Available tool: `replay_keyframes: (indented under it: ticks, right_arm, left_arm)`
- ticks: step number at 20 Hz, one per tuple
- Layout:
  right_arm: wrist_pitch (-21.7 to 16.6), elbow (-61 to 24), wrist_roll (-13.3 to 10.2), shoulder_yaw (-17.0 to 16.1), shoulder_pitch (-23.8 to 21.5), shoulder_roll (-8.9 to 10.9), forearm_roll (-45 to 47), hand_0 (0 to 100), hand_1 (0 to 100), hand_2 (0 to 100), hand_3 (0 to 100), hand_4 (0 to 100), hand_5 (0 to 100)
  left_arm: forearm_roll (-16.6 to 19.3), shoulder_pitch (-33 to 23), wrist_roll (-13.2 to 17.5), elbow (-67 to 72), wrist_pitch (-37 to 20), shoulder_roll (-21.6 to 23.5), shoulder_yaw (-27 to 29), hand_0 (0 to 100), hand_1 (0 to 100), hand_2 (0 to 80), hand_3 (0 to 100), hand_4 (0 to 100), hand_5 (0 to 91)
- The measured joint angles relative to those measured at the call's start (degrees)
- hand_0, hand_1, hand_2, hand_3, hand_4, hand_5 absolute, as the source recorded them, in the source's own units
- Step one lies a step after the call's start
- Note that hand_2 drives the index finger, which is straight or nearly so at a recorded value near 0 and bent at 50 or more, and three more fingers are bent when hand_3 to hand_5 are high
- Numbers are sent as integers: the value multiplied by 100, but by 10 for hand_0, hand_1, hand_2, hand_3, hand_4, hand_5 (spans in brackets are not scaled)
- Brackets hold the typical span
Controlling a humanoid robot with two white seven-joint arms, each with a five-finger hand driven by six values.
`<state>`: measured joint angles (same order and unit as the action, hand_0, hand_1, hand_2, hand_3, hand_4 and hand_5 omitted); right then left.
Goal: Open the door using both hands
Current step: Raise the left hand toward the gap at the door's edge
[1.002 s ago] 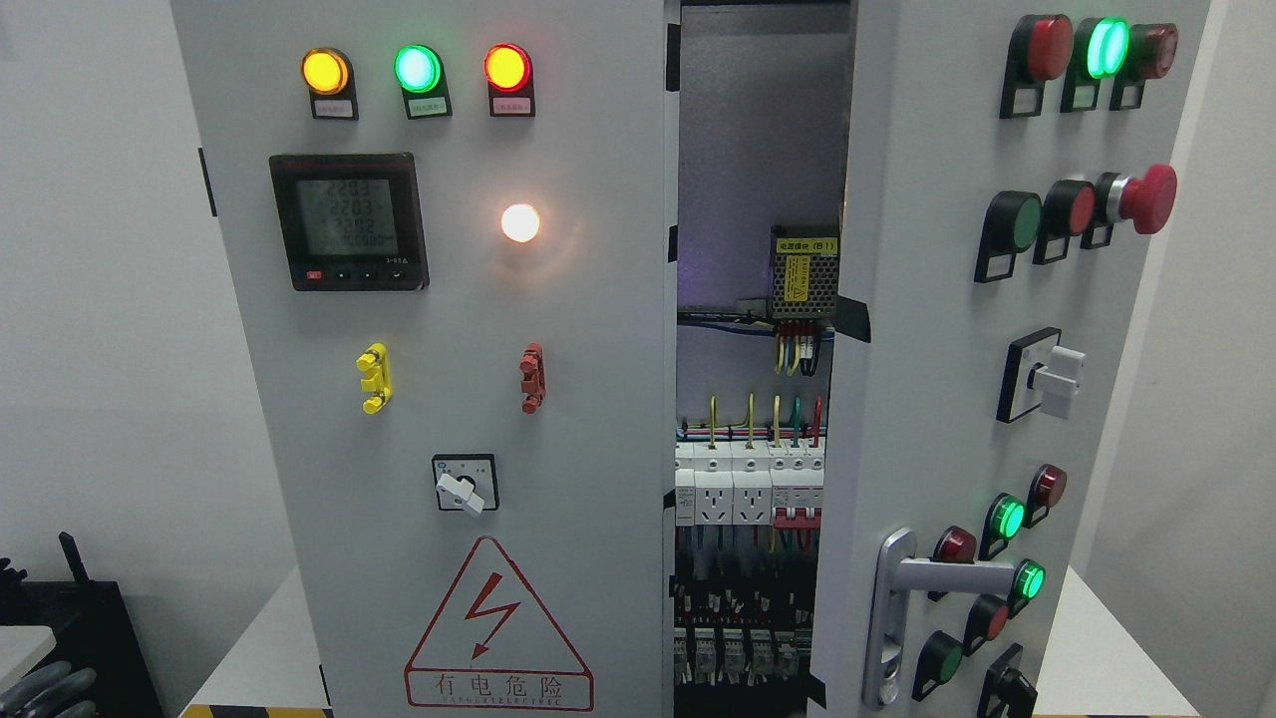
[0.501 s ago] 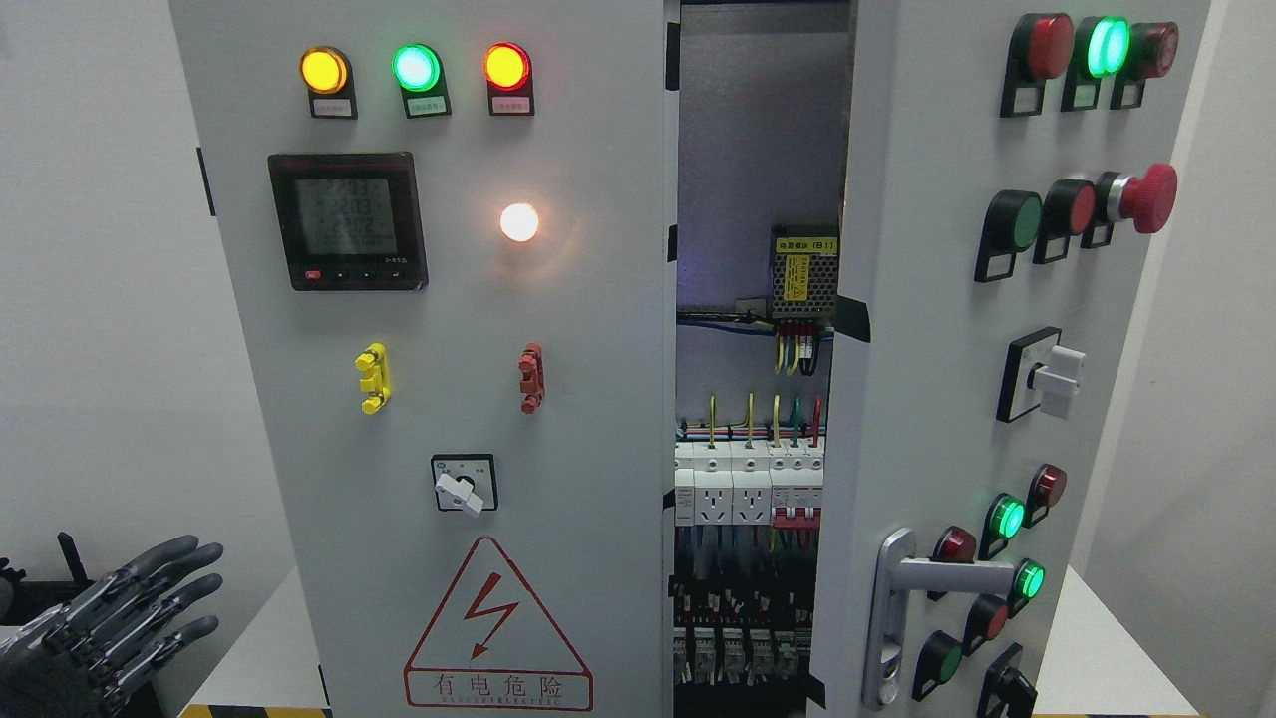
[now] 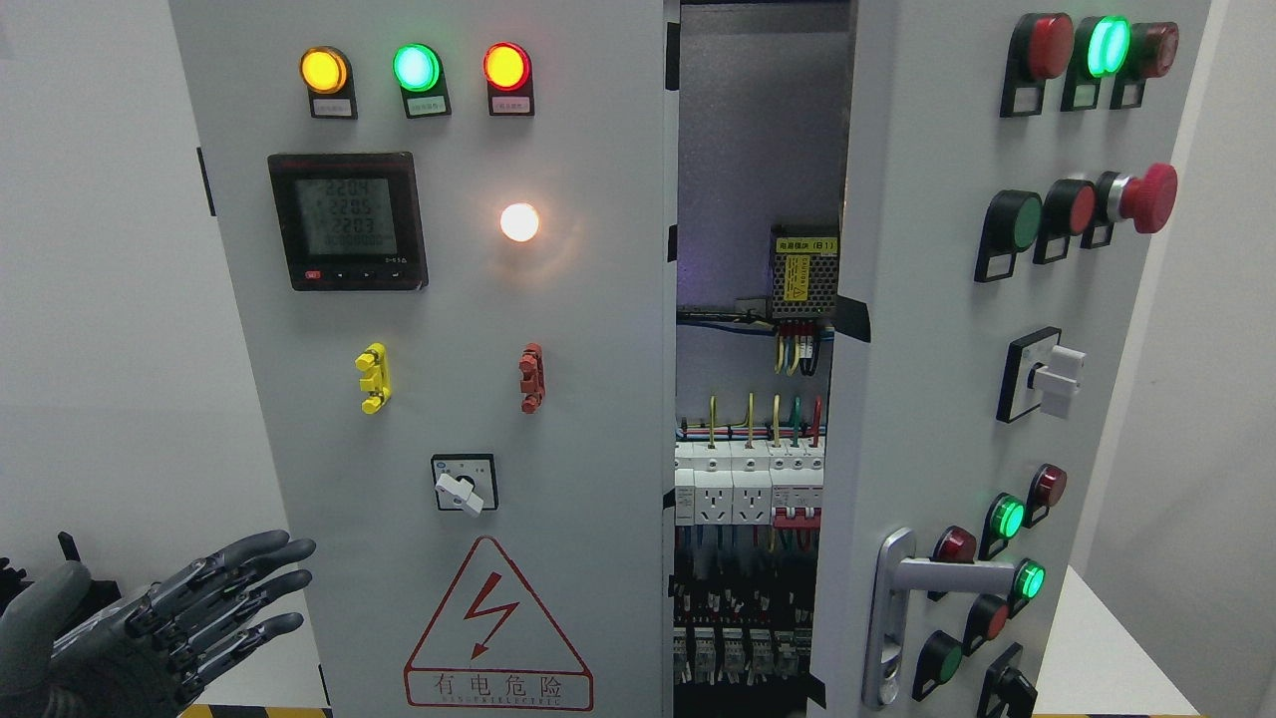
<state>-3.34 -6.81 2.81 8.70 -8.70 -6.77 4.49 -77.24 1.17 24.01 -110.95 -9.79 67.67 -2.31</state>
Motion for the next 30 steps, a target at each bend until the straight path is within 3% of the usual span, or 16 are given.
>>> replay_keyframes:
  ticks: [7,12,16,23,30]
  right_arm:
    - [0,-2,0,0,0,0,1,0,0,0,0,0,0]
    - [0,-1,0,0,0,0,3,0,0,0,0,0,0]
    - [0,0,0,0,0,0,3,0,0,0,0,0,0]
    - [0,0,0,0,0,0,4,0,0,0,0,0,0]
    - [0,-1,0,0,0,0,3,0,0,0,0,0,0]
  left_arm:
    - [-587,953,144,-48,119,297,-660,0,0,0,0,41,0]
    - [-946,1672,278,-70,1144,327,-1035,0,0,0,0,41,0]
    - [-1129,2391,300,-56,1566,244,-1423,0,0,0,0,41,0]
    - [-1236,3639,315,119,1778,-126,-2180,0,0,0,0,41,0]
    - [-970,4625,323,601,2796,-938,-2768,0,0,0,0,41,0]
